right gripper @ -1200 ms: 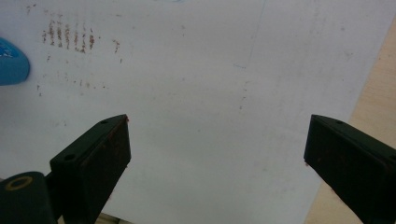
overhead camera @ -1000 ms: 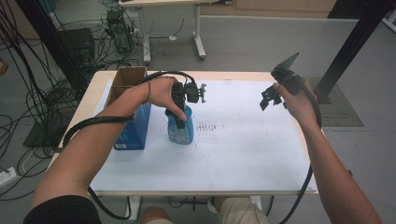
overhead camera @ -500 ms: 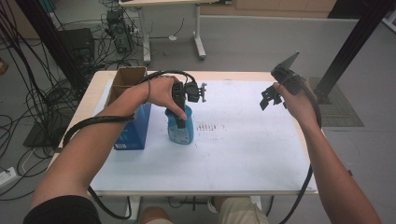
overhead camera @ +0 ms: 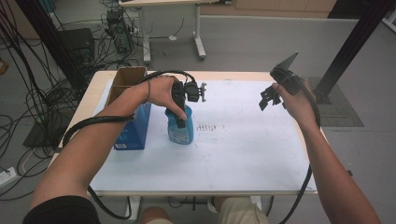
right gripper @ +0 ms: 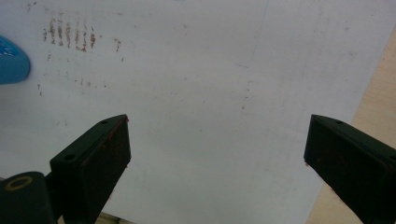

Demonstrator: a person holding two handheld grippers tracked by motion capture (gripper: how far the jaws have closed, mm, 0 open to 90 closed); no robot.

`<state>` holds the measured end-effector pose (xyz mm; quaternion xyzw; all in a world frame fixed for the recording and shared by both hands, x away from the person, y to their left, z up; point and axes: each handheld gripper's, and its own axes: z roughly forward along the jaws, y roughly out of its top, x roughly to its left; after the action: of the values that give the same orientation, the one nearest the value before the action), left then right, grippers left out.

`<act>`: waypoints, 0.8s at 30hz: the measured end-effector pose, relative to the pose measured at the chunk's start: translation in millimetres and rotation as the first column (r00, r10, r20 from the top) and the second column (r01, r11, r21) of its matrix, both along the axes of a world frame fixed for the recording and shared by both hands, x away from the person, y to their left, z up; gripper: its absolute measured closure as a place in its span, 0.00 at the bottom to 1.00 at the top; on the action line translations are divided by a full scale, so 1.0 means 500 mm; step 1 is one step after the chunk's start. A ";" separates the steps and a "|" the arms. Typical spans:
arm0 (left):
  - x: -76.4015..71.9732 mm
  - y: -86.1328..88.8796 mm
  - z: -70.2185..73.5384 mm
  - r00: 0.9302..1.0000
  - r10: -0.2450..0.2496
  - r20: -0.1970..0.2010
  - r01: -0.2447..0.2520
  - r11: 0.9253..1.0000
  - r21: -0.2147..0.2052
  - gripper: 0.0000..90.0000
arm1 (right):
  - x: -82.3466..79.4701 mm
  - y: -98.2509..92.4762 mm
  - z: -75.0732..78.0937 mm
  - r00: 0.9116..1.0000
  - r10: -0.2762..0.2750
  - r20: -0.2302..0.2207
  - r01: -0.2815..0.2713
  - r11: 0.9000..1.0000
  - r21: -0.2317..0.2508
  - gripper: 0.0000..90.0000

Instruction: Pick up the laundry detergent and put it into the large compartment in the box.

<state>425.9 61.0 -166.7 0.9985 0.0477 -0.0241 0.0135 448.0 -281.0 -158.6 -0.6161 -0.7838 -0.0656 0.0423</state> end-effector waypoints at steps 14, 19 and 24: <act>-0.003 0.002 -0.006 1.000 -0.003 0.013 0.003 1.000 0.008 0.05 | 0.000 0.001 -0.002 1.000 0.001 -0.001 -0.001 1.000 0.001 0.08; -0.005 -0.001 -0.008 1.000 -0.007 0.016 0.007 1.000 0.010 0.05 | 0.001 0.003 -0.002 1.000 0.003 -0.003 -0.003 1.000 -0.001 0.08; -0.007 0.000 -0.006 1.000 -0.008 0.022 0.008 1.000 0.009 0.06 | 0.001 0.004 -0.002 1.000 0.004 -0.002 -0.004 1.000 -0.001 0.08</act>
<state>422.4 60.8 -169.5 0.9989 0.0437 -0.0132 0.0094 448.3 -279.1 -159.6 -0.6144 -0.7851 -0.0647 0.0429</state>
